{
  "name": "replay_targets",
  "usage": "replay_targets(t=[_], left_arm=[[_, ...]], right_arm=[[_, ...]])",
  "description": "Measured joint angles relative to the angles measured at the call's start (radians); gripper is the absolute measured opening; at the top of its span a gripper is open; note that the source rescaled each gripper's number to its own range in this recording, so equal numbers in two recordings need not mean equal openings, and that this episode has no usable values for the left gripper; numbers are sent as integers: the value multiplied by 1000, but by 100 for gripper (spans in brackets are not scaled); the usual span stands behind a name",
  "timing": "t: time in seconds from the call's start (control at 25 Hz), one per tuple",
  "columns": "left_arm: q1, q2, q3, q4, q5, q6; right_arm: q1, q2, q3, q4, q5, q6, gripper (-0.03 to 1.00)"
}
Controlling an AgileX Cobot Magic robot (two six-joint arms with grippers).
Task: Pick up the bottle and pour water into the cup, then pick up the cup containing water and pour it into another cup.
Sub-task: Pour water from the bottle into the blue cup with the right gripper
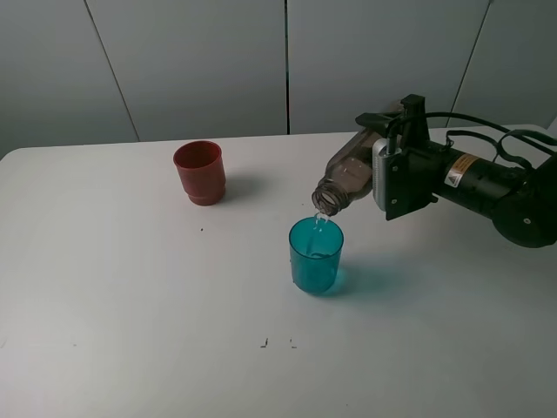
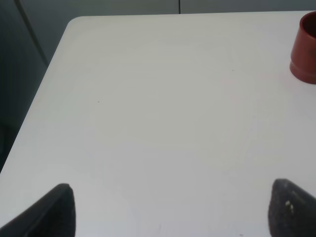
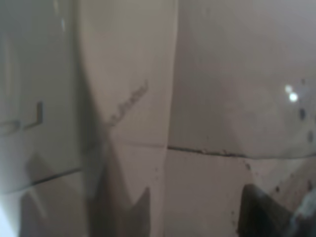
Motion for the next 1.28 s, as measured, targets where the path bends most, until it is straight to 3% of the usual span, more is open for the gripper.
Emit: replay_targets(t=[1.28], left_arm=[[0, 0, 0, 0, 0, 0]], right_arm=[[0, 0, 0, 25, -11, -134, 2]])
